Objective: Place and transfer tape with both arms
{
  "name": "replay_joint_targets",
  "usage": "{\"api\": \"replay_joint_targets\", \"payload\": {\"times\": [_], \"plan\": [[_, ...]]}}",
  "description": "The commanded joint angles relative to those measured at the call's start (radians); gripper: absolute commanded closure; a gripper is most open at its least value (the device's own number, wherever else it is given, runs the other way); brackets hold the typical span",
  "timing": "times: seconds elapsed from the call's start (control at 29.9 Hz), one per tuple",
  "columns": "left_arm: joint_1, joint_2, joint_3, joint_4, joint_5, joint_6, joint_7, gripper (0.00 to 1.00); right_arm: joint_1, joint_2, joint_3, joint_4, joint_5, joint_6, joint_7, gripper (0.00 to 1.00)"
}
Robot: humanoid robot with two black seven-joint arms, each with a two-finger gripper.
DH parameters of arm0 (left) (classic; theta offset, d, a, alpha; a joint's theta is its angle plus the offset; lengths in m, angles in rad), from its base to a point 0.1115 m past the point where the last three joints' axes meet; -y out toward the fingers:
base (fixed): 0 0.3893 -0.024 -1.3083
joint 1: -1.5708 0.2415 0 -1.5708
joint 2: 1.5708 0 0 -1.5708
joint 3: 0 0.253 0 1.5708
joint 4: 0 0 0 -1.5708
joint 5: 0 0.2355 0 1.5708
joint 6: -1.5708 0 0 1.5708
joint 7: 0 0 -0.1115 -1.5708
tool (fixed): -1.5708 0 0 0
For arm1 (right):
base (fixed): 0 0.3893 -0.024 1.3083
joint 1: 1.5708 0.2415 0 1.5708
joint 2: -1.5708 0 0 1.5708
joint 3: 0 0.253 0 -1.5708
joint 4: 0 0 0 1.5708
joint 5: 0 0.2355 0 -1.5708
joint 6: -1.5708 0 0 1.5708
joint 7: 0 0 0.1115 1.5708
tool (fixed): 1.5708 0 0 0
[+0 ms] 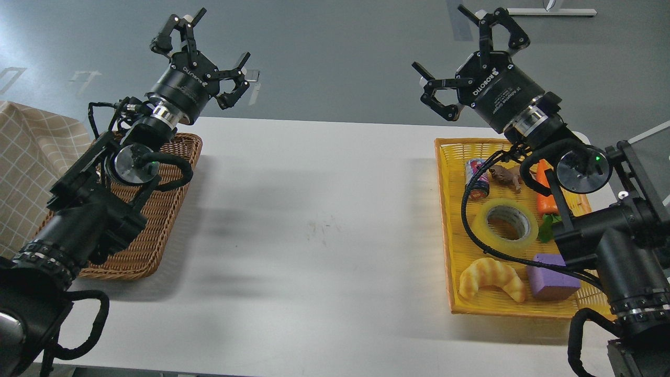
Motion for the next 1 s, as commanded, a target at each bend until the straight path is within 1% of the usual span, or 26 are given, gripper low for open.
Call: {"api": "replay_joint_targets", "payload": {"times": [0.0,0.7,0.97], "plan": [[0.000,0.001,0.001,0.000,0.001,0.000,0.001,0.02,0.001,0.000,0.001,-0.001,0.000,0.000,0.000,0.00],[0.000,0.004,-0.005,-0.002,0.001,0.000,0.001,0.02,0.003,0.001,0.001,0.002,0.000,0.000,0.002,0.00],[0.002,0.009,-0.006,-0.023,0.001,0.000,-0.001,0.02,0.003,0.001,0.001,0.002,0.000,0.000,0.002,0.00]]}}
